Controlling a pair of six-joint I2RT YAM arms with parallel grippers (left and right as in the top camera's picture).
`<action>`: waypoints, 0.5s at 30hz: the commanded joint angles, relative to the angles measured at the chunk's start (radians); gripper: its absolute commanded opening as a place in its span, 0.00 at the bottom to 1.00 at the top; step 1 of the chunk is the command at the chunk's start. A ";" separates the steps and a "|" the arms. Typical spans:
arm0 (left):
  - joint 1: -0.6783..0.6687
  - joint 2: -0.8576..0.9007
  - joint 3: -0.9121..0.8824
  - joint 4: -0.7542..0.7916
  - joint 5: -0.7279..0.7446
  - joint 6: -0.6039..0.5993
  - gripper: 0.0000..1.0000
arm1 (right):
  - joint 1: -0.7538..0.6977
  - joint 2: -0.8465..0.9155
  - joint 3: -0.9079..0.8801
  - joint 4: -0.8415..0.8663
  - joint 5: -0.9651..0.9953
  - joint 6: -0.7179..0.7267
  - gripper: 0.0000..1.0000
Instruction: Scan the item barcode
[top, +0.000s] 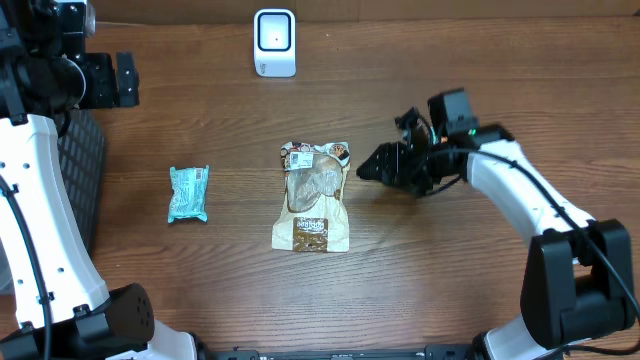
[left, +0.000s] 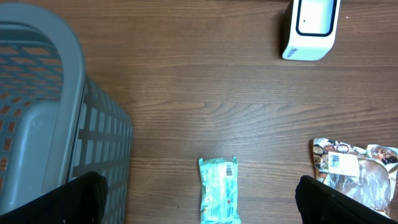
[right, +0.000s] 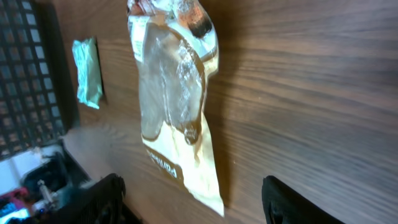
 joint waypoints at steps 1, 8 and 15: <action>0.002 -0.002 0.020 0.002 0.000 0.019 1.00 | 0.035 0.040 -0.052 0.079 -0.072 0.076 0.69; 0.002 -0.002 0.020 0.002 0.000 0.019 1.00 | 0.137 0.169 -0.055 0.218 -0.074 0.159 0.69; 0.002 -0.002 0.020 0.002 0.000 0.019 0.99 | 0.193 0.264 -0.055 0.406 -0.069 0.323 0.70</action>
